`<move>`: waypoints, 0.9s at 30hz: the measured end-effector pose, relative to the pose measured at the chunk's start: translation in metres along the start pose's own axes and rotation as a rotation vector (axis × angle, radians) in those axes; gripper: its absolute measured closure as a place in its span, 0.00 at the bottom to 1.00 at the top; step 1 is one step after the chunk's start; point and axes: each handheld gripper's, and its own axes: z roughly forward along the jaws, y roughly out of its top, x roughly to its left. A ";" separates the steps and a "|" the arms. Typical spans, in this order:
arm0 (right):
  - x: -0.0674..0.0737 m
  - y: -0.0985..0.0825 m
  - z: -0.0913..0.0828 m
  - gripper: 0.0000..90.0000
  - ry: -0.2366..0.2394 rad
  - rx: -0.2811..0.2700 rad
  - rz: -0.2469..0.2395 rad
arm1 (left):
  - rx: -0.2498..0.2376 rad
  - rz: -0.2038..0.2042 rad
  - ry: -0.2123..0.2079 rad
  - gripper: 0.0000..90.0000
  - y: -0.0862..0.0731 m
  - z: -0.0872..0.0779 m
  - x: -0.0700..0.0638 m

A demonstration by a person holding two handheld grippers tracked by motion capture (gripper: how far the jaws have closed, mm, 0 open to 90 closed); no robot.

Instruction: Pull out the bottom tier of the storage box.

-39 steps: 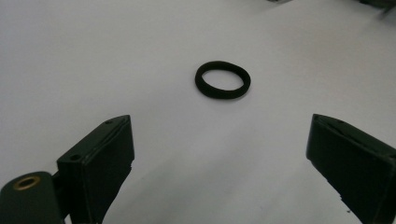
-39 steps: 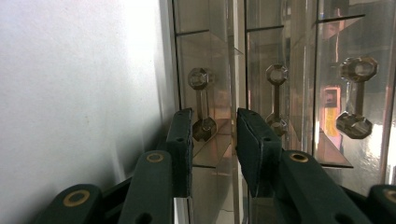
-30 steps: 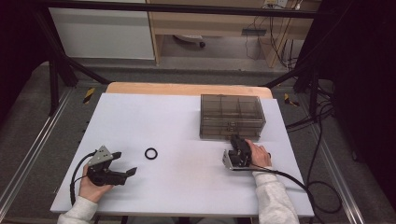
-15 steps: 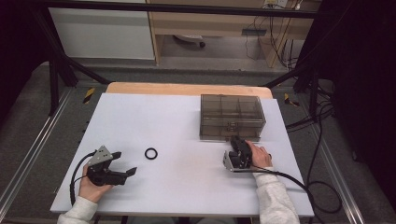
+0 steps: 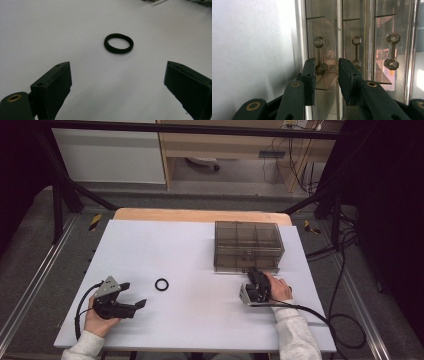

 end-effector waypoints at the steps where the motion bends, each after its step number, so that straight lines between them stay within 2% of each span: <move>1: 0.000 0.000 0.000 0.75 -0.001 -0.001 -0.001 | 0.000 0.000 -0.001 0.08 0.000 0.000 0.000; 27: 0.003 0.003 -0.013 0.76 0.009 -0.015 -0.006 | -0.003 0.000 -0.002 0.08 0.000 0.000 -0.001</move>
